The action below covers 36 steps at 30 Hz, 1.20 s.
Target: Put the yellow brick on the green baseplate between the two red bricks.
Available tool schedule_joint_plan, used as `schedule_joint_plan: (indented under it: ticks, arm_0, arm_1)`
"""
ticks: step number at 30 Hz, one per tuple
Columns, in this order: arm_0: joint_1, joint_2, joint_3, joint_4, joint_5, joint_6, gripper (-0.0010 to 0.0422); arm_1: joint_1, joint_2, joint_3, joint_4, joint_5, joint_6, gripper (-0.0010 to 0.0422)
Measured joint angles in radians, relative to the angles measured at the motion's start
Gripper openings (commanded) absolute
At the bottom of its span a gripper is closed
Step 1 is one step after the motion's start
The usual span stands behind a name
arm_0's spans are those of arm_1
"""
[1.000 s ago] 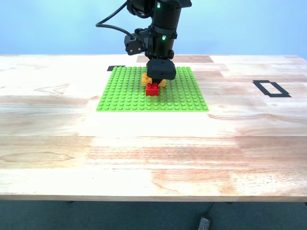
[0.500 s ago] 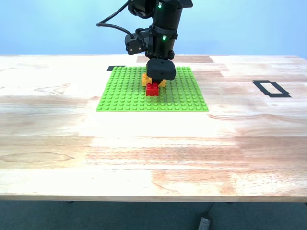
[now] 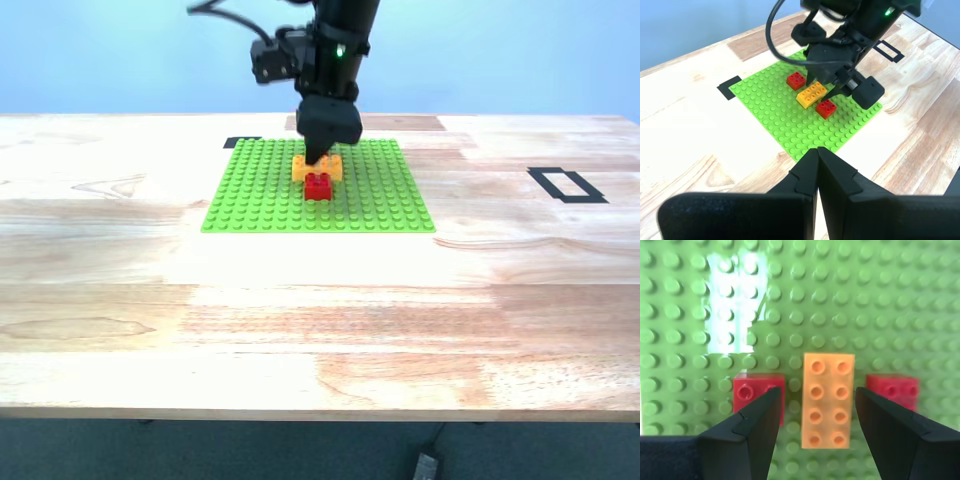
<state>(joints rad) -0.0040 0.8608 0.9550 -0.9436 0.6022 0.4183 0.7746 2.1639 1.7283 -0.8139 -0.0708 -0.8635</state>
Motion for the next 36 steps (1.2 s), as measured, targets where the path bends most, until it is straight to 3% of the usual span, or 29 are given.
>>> schedule_joint_plan:
  ticks: [6, 9, 17, 20, 36]
  arm_0:
    - [0.001, 0.000, 0.000, 0.000, 0.000, 0.000, 0.0000]
    - [0.001, 0.000, 0.000, -0.001, 0.000, 0.000, 0.0000]
    - [0.001, -0.001, 0.000, -0.014, 0.000, 0.000, 0.0000]
    - [0.001, -0.001, 0.000, -0.014, 0.000, 0.000, 0.0000]
    - [0.001, 0.000, 0.000, -0.014, 0.000, 0.000, 0.0000]
  arm_1:
    - [-0.004, -0.033, 0.000, 0.006, 0.013, 0.018, 0.0199]
    - [-0.008, -0.023, 0.000, 0.007, 0.018, 0.032, 0.0174]
    - [-0.010, -0.015, 0.002, 0.011, 0.025, 0.048, -0.0008]
    - [-0.010, -0.016, 0.002, 0.013, 0.025, 0.051, 0.0018]
    - [-0.011, 0.074, 0.009, 0.022, 0.025, 0.081, 0.0001]
